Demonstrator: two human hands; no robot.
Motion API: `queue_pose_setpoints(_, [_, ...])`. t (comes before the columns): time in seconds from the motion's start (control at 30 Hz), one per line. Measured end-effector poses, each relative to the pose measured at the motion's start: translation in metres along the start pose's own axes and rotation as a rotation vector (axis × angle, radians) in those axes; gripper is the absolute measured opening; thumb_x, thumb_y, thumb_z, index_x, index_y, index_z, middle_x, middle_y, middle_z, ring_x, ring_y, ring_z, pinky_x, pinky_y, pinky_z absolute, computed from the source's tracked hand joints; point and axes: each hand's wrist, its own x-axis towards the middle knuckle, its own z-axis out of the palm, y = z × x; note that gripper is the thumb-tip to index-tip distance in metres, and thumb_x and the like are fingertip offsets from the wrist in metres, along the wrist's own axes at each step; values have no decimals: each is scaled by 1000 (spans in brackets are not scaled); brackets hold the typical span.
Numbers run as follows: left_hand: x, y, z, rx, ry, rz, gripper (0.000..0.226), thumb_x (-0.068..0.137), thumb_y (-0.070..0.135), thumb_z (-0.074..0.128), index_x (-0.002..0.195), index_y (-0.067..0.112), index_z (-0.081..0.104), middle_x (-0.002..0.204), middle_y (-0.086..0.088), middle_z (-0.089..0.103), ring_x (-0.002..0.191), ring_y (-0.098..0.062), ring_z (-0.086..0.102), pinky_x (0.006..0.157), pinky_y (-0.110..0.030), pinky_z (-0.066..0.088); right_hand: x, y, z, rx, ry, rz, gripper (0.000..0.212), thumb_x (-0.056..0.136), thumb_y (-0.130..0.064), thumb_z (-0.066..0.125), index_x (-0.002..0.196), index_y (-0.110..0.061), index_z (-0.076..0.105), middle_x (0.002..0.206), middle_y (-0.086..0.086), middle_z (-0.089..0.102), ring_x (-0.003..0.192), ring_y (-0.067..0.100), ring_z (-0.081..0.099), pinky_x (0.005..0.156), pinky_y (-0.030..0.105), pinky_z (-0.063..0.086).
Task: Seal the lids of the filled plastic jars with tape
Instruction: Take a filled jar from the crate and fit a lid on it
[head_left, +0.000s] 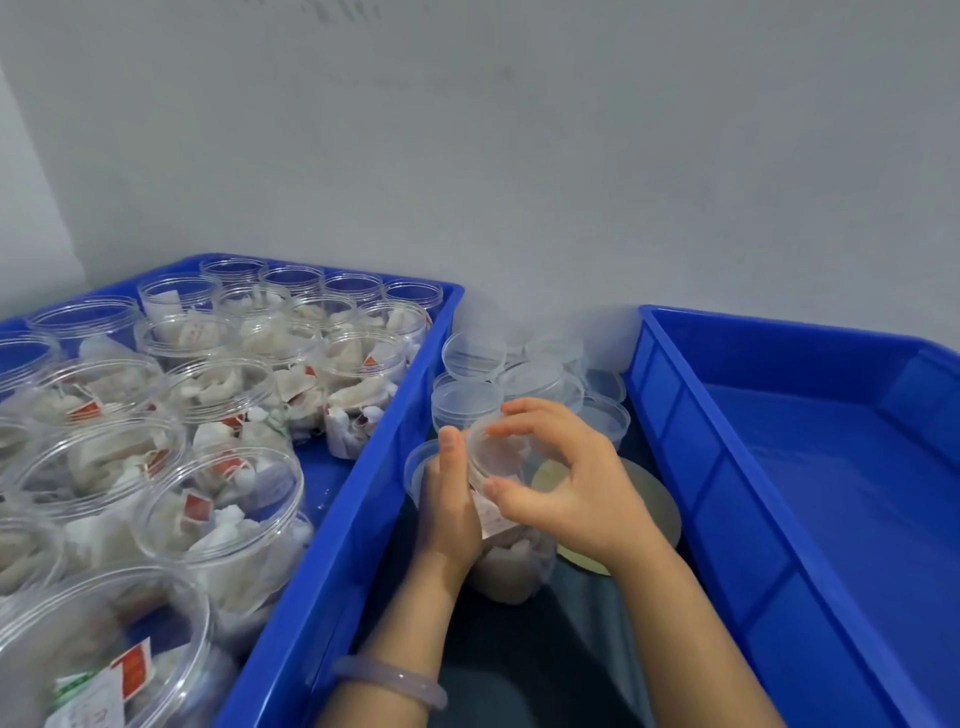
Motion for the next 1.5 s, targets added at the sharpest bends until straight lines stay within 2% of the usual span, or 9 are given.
queue_pose_setpoints(0.17, [-3,-3,-5,-21,-126,-18,103,67,83,54,118,-6,57,108,-19,68,104,-33,64,87,-40,53,2,-1,-7,-4,-67,23,35,69,-24,80,101,-33,69,122,-14,57,117,-2,51,99,32,45])
queue_pose_setpoints(0.33, [-10,-10,-2,29,-44,25,96,61,91,46,101,6,67,97,-14,71,96,-31,66,86,-44,52,7,-3,-12,-85,-164,20,34,65,-30,77,98,-33,69,112,-25,58,109,-8,52,91,14,43])
queue_pose_setpoints(0.57, [-12,-15,5,173,157,61,71,88,63,21,84,15,73,84,-8,74,85,-22,70,78,-37,54,-3,-7,14,-230,168,60,35,65,-38,80,95,-24,71,97,-21,55,93,-12,48,81,1,34])
queue_pose_setpoints(0.77, [-4,-7,-4,-86,-45,-153,65,87,52,25,97,3,66,84,-8,74,81,-20,71,71,-29,56,-2,-18,-22,-234,-250,173,64,50,-73,64,108,-47,60,113,-27,46,102,-20,42,73,5,38])
queue_pose_setpoints(0.97, [-13,-15,13,223,209,57,51,104,12,35,62,22,61,59,22,65,57,11,58,54,-5,43,-7,-24,10,-344,85,398,72,60,-75,66,110,-28,43,108,-8,32,98,9,49,83,29,46])
queue_pose_setpoints(1.13, [-5,-10,3,18,145,-14,63,88,56,27,89,12,72,85,-11,74,86,-28,70,78,-34,55,-6,-26,-26,-531,-158,341,66,51,-76,62,102,-37,47,103,-12,35,90,5,50,65,23,40])
queue_pose_setpoints(1.27, [-5,-9,-2,46,66,-3,61,93,57,27,92,21,77,94,-3,75,95,-19,69,75,-23,54,-4,-14,-14,-265,-157,219,66,60,-51,79,119,-36,51,144,-12,28,138,9,21,103,24,29])
queue_pose_setpoints(1.4, [-7,-12,2,143,160,31,57,88,58,23,77,40,75,81,9,75,82,-6,70,70,-16,51,-1,-8,6,-235,12,151,82,62,-57,69,135,-29,47,139,-16,46,129,4,39,93,16,31])
queue_pose_setpoints(1.5, [-8,-10,1,111,138,-3,58,89,58,26,79,33,77,86,-1,75,89,-17,70,79,-28,53,2,-8,6,-348,-32,114,91,59,-65,63,139,-26,44,137,-14,46,128,7,38,93,18,30])
